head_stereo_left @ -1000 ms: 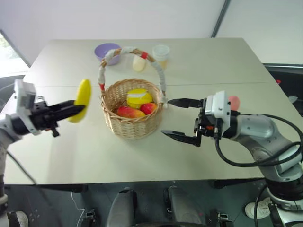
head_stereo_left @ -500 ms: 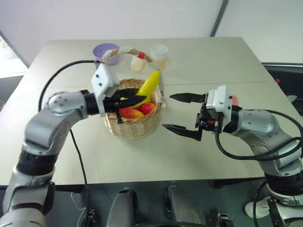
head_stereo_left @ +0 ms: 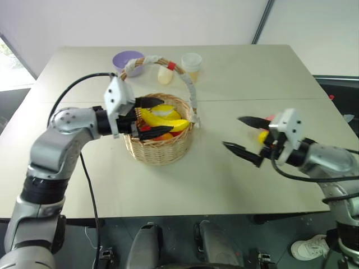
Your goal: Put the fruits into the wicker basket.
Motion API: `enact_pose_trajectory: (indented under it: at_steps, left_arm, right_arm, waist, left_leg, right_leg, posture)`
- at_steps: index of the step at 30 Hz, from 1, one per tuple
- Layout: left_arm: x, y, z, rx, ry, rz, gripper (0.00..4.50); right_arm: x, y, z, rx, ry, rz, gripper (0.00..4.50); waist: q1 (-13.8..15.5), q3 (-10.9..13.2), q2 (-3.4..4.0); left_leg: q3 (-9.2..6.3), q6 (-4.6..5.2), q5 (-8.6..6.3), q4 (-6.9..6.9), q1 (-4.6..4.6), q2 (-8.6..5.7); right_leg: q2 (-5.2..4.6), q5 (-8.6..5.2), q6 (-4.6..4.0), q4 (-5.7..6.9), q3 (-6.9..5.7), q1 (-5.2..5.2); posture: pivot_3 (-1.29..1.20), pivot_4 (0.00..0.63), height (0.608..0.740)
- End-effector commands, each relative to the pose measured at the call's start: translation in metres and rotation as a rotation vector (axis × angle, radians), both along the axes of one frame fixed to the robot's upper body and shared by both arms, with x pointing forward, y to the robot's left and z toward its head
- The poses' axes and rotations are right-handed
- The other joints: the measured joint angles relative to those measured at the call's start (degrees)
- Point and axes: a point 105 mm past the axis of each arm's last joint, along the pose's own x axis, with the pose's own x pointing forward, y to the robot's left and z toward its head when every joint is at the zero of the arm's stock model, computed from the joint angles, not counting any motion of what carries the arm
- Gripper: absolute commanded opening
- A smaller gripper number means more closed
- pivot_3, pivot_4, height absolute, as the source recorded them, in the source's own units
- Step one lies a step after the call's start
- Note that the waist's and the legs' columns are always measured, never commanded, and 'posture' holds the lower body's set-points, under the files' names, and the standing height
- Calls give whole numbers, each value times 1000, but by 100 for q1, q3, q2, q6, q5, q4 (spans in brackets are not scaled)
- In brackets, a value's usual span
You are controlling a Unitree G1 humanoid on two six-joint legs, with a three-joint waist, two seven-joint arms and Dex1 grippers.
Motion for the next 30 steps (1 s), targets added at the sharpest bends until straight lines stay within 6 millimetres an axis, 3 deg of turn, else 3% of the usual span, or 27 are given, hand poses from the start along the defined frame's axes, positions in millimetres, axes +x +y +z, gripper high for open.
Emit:
enact_pose_trajectory:
  at_steps: [1, 4, 7, 14, 20, 23, 27, 30]
  left_arm:
    - [-26, -14, 0, 1, 14, -110, 4158]
    - [-32, -29, -11, 17, 34, -145, 4158]
    - [-33, -43, -17, 6, 40, -162, 4158]
    - [-27, -56, -28, 13, 45, -161, 4158]
    - [-25, -56, -30, 15, 40, -152, 4158]
    - [-25, -55, -30, 13, 37, -143, 4217]
    - [-25, -54, -29, 6, 35, -136, 4217]
    - [-23, -48, -25, -17, 31, -113, 4217]
  right_arm:
    - [4, -45, -6, -55, -26, -181, 4500]
    - [6, -73, -21, -91, -15, -298, 4500]
    - [9, -86, -31, -94, -14, -365, 4500]
    - [33, -98, -41, -118, -26, -443, 4500]
    - [39, -98, -54, -115, 39, -425, 4500]
    - [39, -95, -56, -100, 59, -410, 3669]
    - [37, -93, -52, -109, 45, -397, 1707]
    - [30, -84, -40, -145, 2, -338, 1553]
  waist:
    - [-2, 0, 0]
    - [-11, 0, 1]
    - [-29, -2, 3]
    - [-42, -3, 6]
    - [-8, -3, 7]
    - [-9, -3, 8]
    - [-21, -3, 8]
    - [-15, -3, 10]
  left_leg:
    - [0, 0, 0, 0, 1, 0]
    - [2, 0, 0, 1, 5, -1]
    - [5, -1, 1, 2, 10, -2]
    - [6, -1, 1, 2, 11, -1]
    - [5, -1, 1, 1, 7, -2]
    - [5, -1, 1, 1, 6, -2]
    - [4, -1, 1, 1, 7, -2]
    - [3, -1, 1, 1, 8, -1]
  right_leg:
    - [0, 0, 0, 0, 0, 0]
    - [2, 0, 1, 3, 2, 3]
    - [7, 0, 1, 4, 7, 5]
    - [11, 1, 1, 5, 10, 3]
    - [8, 0, 0, 3, 7, 4]
    - [8, 0, 0, 2, 7, 4]
    - [8, 0, 1, 3, 7, 4]
    - [10, 0, 1, 3, 7, 3]
  posture:
    - [0, 150, 740]
    - [0, 150, 740]
    - [0, 150, 740]
    - [0, 150, 740]
    - [0, 150, 740]
    - [0, 150, 740]
    - [0, 150, 740]
    - [0, 150, 740]
